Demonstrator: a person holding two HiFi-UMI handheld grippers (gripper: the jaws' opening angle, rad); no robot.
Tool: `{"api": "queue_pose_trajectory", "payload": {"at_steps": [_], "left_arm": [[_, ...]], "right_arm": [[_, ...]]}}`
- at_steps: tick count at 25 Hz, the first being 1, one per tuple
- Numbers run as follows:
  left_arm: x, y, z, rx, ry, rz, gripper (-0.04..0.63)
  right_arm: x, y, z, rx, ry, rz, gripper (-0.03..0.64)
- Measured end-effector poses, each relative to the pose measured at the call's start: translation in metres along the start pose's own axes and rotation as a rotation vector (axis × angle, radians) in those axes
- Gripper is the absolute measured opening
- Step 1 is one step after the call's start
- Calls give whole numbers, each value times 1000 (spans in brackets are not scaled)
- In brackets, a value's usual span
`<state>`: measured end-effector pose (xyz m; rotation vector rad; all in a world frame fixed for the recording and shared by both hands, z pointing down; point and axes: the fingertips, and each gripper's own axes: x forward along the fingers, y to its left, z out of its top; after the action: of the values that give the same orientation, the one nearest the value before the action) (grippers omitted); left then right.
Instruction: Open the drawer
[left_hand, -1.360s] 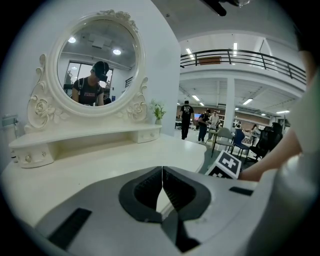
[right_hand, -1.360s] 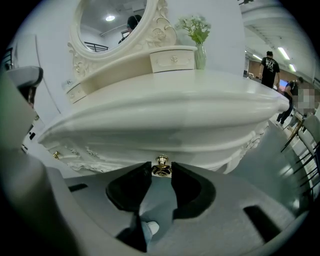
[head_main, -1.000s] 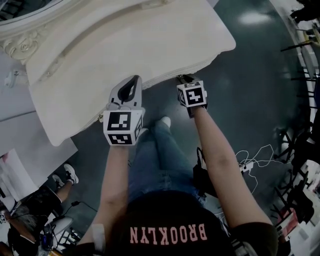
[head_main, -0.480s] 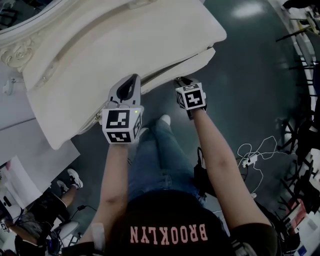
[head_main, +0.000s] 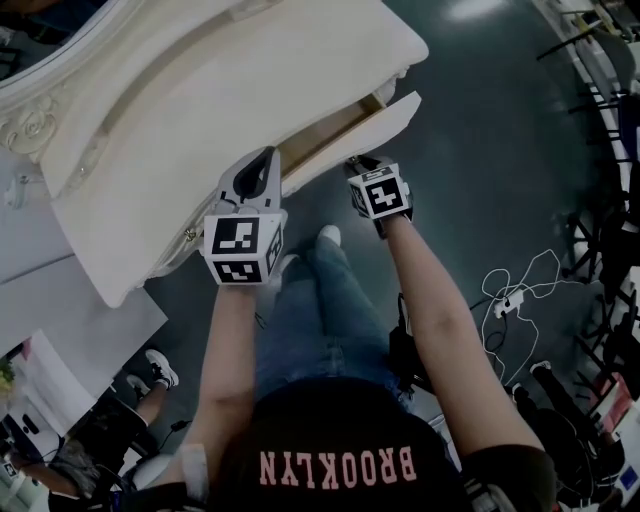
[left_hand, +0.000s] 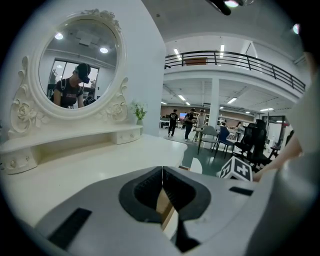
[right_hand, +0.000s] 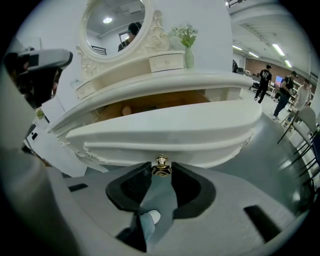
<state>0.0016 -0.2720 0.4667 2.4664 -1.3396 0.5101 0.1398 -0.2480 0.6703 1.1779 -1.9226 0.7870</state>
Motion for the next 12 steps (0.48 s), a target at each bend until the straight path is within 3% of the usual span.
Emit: {"api": "queue_pose_trajectory", "payload": {"at_steps": [12], "left_arm": [[-5, -23, -6, 36, 21, -78, 6]], "right_arm": [[-21, -4, -29, 39, -4, -30, 110]]}}
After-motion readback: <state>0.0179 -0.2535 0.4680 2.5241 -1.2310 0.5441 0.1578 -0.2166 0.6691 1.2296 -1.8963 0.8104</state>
